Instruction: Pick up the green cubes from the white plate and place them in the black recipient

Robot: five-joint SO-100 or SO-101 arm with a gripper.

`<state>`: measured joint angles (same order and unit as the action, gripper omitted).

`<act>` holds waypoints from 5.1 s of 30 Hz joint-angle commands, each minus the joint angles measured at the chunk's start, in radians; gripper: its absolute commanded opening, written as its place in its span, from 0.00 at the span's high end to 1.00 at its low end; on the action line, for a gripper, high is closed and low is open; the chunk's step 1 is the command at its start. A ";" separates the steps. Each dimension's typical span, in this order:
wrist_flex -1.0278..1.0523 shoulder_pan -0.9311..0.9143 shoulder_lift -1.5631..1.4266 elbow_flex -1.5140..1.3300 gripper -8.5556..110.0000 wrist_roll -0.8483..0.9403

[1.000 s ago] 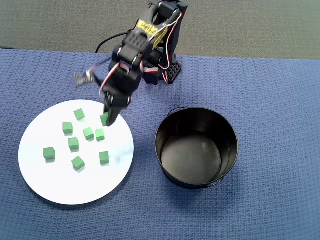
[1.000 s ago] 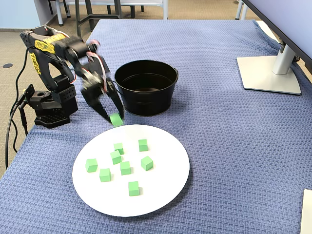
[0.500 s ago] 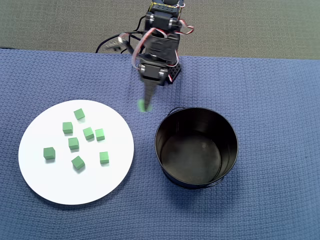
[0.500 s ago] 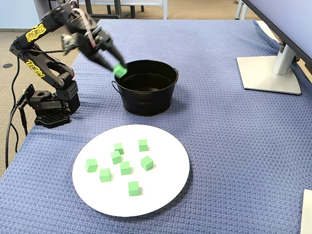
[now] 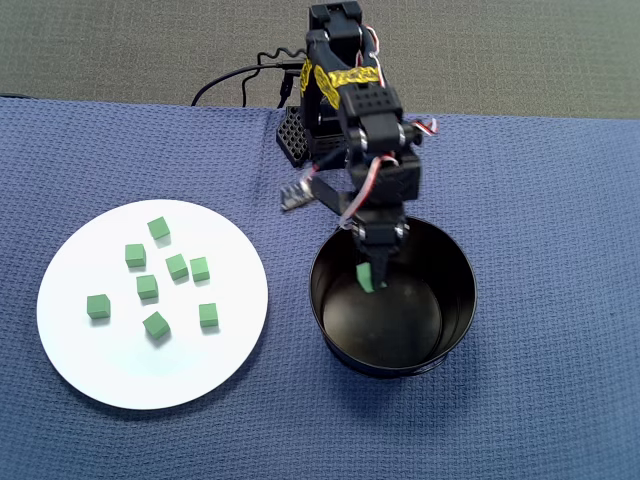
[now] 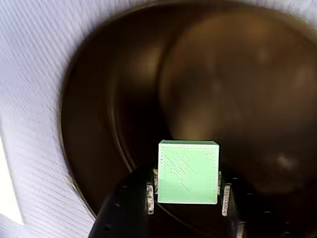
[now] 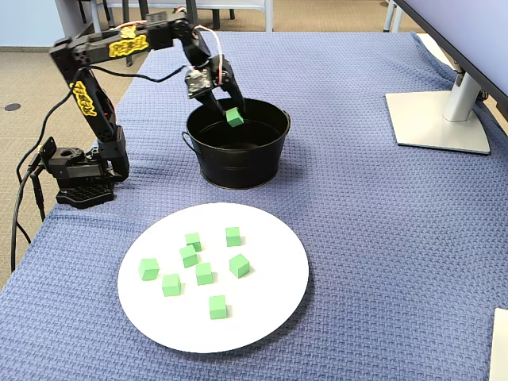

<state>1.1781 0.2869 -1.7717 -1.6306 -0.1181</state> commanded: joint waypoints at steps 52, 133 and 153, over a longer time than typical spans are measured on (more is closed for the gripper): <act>-0.058 -0.781 0.578 0.360 0.76 0.581; -0.179 -0.779 0.592 0.176 0.74 0.985; -0.236 -0.770 0.540 0.107 0.93 0.962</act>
<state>0.9649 -0.4893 -1.1781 -1.5447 0.8606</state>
